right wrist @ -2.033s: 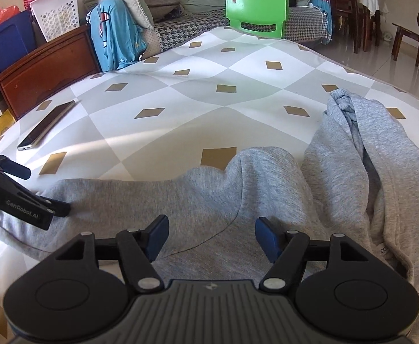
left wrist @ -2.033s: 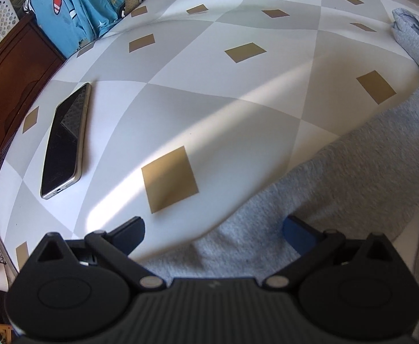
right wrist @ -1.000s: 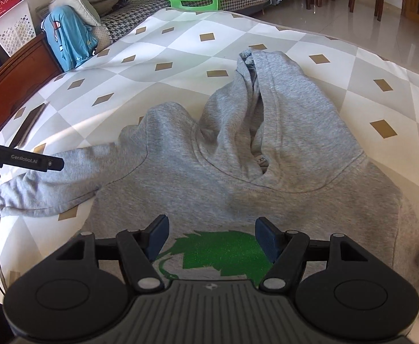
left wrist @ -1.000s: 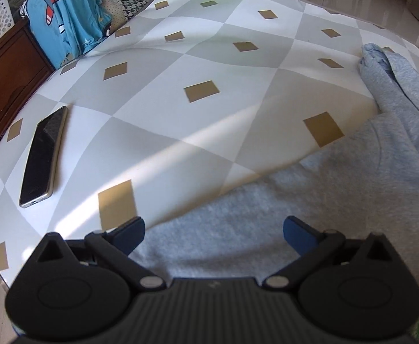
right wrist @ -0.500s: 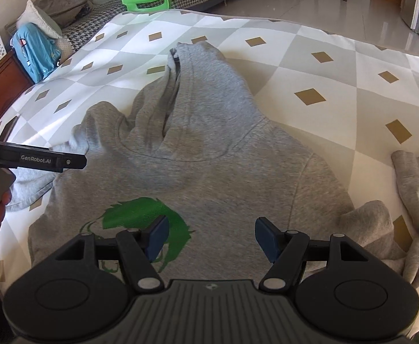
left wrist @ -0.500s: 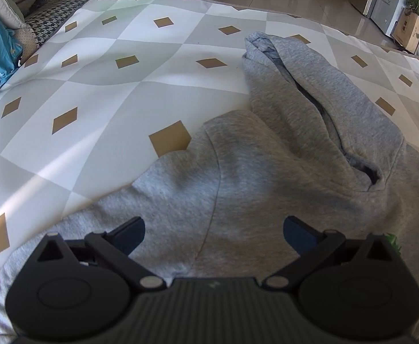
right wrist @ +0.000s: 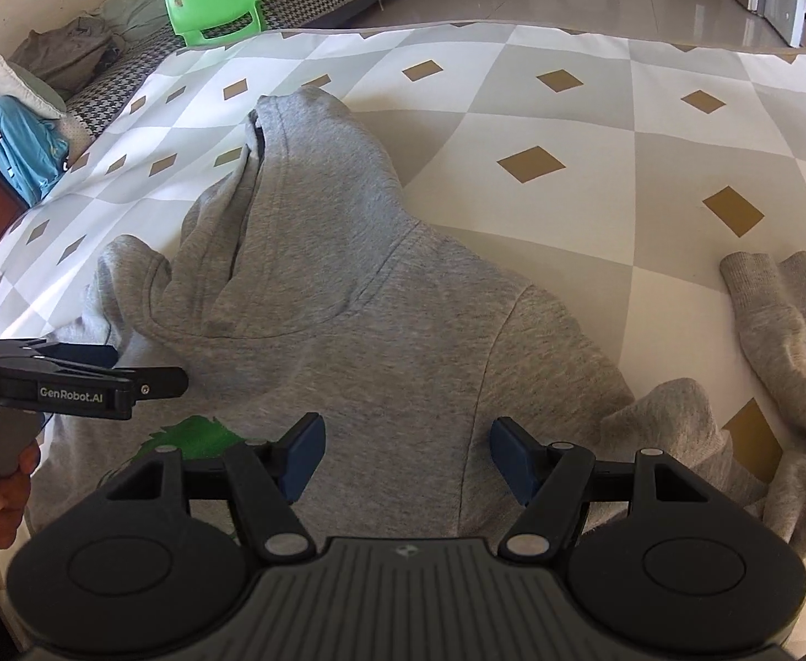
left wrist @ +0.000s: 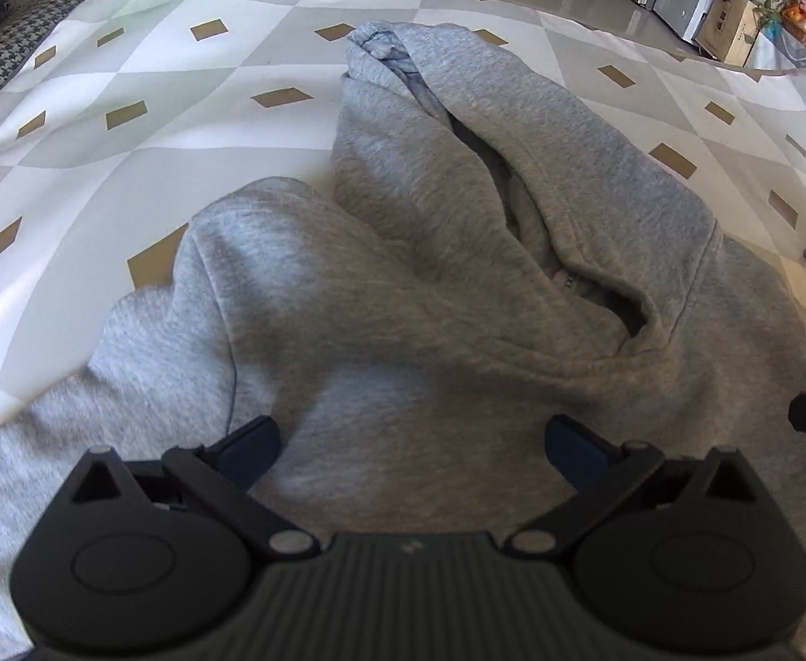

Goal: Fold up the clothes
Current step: 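Move the open right gripper past the hood toward the ribbed sleeve cuff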

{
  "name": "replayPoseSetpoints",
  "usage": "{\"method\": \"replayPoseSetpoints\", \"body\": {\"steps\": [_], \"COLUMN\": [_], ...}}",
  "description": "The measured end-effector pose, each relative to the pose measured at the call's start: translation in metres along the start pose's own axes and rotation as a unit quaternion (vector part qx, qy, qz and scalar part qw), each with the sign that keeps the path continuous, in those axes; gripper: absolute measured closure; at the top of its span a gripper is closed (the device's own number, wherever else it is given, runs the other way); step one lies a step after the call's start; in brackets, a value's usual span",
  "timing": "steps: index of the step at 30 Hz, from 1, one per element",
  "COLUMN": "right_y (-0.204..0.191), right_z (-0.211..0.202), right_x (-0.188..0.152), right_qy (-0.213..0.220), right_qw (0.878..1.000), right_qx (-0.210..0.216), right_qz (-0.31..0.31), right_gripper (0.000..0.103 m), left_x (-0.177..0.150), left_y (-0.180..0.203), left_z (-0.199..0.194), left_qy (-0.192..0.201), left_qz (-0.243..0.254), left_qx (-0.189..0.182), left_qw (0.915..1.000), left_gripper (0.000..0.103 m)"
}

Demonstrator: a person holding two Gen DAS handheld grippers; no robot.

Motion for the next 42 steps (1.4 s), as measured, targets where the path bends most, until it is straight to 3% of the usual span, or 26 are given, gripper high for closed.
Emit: {"method": "replayPoseSetpoints", "body": {"steps": [3,12,20,42], "right_y": [0.01,0.007,-0.007,-0.019], "right_z": [0.011,0.021,0.033,0.046], "right_x": [0.001,0.011,0.022,0.035], "right_qy": [-0.017,0.0,0.008,0.032], "right_qw": [1.0,0.999,0.997,0.992], "right_qx": [-0.009,-0.031,-0.075,-0.12], "right_qz": [0.024,0.015,-0.008,-0.014], "right_gripper": [0.036,0.034,0.023,0.016], "left_x": [0.001,0.011,0.02,0.044], "left_y": [-0.005,-0.033,-0.038,-0.042], "left_z": [0.002,0.006,0.01,0.015], "left_qy": [0.008,0.018,0.02,0.031], "left_qz": [0.002,-0.052,-0.063,-0.078], "left_qx": [0.021,0.046,0.053,0.062], "left_qw": [0.9997,0.9974,0.9964,0.9946], "left_gripper": [0.0,0.0,0.0,0.0]}}
Point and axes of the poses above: each gripper's, at about its wrist camera, not at the fingertips, and z roughly the way its jaws point, y to its right, x to its top, the point moved 6 cm from there along z, roughly the way its jaws point, and after that the axes turned 9 degrees about -y, right-handed, at the moved point
